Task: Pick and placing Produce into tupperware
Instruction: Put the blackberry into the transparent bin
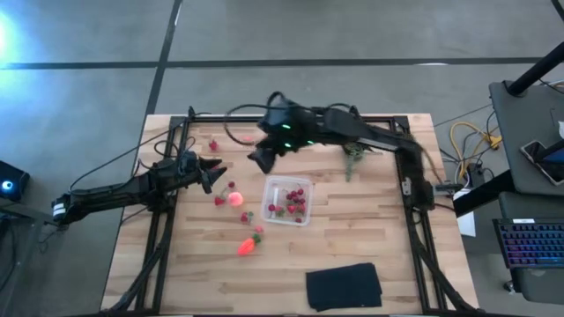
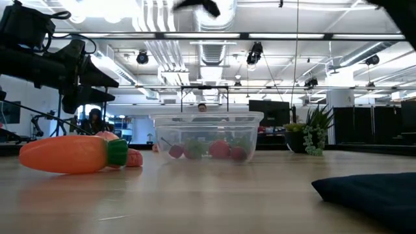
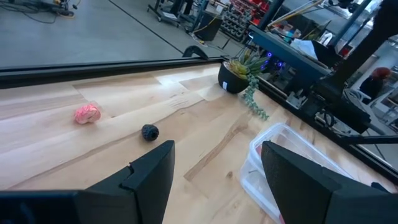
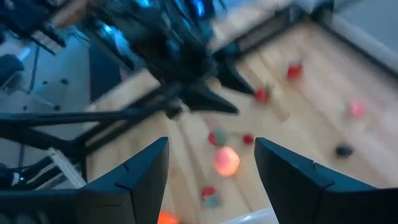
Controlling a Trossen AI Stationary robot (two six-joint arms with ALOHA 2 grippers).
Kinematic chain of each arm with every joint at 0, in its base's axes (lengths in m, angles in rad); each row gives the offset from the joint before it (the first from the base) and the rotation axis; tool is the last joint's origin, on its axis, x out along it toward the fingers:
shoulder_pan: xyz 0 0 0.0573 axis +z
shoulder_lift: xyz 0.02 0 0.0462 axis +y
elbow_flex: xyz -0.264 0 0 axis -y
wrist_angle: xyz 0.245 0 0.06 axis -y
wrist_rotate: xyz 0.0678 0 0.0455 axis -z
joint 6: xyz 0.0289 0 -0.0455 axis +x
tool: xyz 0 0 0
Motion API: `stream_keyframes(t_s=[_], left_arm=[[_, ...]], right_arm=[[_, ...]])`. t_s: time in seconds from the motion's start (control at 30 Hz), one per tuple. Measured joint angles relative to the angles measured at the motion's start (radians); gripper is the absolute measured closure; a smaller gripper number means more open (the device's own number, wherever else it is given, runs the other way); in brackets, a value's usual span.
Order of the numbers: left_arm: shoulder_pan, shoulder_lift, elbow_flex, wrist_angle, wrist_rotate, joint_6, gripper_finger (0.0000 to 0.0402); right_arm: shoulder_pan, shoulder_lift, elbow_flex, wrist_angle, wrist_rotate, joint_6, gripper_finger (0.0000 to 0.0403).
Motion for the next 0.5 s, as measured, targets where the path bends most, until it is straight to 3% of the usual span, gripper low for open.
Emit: stream_keyframes(t_s=[0.1,0.2,0.3,0.43,0.5], left_arm=[[0.0,0.001,0.0,0.0,0.0,0.0,0.0175],[0.0,0.0,0.0,0.0,0.0,0.0,0.0175],[0.0,0.0,0.0,0.0,0.0,0.0,0.0175],[0.0,0.001,0.0,0.0,0.0,0.0,0.0175],[0.0,-0.001,0.0,0.01,0.0,0.0,0.0175]], right_arm=[[0.108,-0.096,0.0,-0.02,0.234,0.003,0.0175],[0.225,-0.175,0.0,-0.073,0.478,0.121,0.0175],[0.346,-0.229,-0.001,-0.145,0.611,0.395,0.0175],[0.532,-0.201,-0.002,-0.104,0.788,0.429,0.0175],[0.588,-0.157,-0.007,-0.088,0.777,0.469,0.0174]])
